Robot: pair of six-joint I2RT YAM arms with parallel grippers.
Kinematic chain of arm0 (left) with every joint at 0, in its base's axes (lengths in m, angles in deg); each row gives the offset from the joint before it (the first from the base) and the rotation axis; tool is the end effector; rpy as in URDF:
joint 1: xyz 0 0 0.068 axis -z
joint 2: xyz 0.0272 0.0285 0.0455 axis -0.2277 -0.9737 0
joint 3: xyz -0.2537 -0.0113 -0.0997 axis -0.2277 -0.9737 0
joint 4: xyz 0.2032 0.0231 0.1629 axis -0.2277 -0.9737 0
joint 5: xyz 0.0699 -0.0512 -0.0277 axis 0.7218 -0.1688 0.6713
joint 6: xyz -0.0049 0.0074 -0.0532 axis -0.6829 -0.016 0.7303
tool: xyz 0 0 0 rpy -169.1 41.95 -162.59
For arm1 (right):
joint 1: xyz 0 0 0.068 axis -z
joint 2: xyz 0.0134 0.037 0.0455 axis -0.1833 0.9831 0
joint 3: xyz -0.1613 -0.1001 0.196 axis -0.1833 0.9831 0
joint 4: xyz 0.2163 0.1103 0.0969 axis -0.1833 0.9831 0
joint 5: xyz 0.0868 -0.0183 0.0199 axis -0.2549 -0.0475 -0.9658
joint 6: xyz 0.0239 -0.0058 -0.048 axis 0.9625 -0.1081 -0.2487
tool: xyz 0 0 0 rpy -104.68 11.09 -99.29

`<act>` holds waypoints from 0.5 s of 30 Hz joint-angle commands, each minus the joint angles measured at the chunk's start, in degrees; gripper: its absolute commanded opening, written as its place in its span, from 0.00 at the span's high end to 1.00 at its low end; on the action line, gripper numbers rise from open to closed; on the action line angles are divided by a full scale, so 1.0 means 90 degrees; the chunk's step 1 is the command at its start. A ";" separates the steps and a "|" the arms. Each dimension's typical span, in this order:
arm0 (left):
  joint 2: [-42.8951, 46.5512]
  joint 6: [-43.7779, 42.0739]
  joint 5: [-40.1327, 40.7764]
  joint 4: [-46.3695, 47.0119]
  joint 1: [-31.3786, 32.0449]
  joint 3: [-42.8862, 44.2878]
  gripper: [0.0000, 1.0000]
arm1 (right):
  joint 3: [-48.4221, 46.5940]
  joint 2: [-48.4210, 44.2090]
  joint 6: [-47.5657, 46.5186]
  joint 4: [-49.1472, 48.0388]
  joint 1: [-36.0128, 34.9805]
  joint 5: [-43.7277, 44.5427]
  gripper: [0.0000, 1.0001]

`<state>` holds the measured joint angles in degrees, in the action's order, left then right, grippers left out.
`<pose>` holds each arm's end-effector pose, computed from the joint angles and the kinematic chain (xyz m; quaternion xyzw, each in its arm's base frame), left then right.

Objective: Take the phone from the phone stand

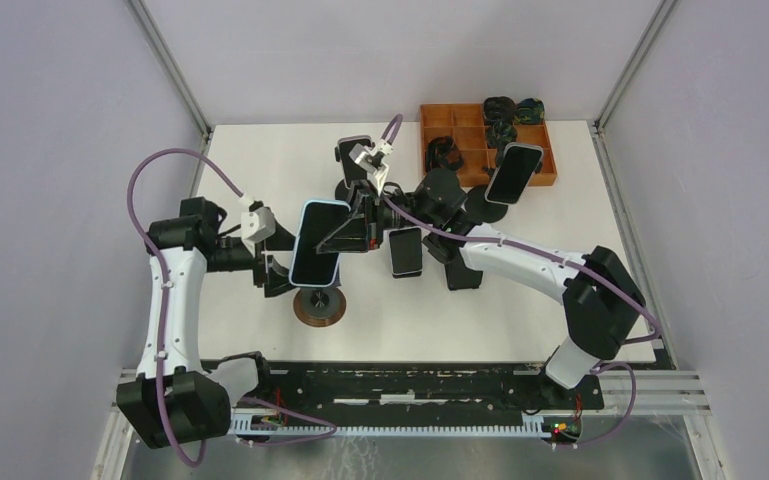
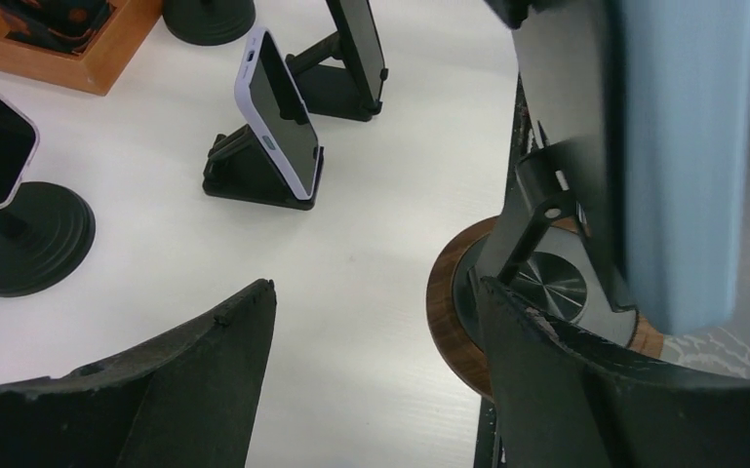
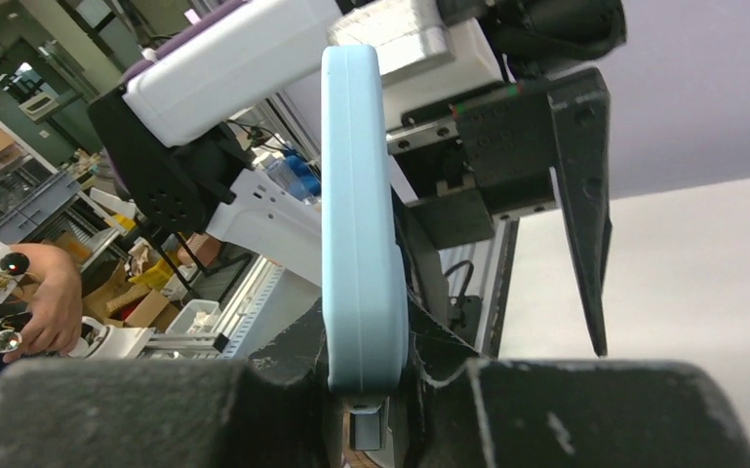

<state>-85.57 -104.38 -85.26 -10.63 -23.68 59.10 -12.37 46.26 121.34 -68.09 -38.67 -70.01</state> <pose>0.1578 -0.0058 0.3268 0.4826 0.6266 -0.3980 0.4649 0.2242 0.3038 0.3586 -0.3768 0.5104 0.7164 0.2904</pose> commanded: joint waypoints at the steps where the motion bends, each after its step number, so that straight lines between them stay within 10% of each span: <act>1: 0.0003 0.0245 -0.0385 0.0100 0.0106 -0.0025 0.20 | -0.0574 0.0019 0.0490 -0.1370 -0.0164 0.0238 1.00; 15: 0.0208 0.0495 -0.0660 0.0103 0.0567 -0.0429 0.18 | -0.0576 0.0049 0.0353 -0.1212 -0.0195 0.0305 1.00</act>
<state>-84.41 -102.54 -86.97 -9.34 -20.71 56.02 -13.52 47.60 123.97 -72.00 -40.57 -70.42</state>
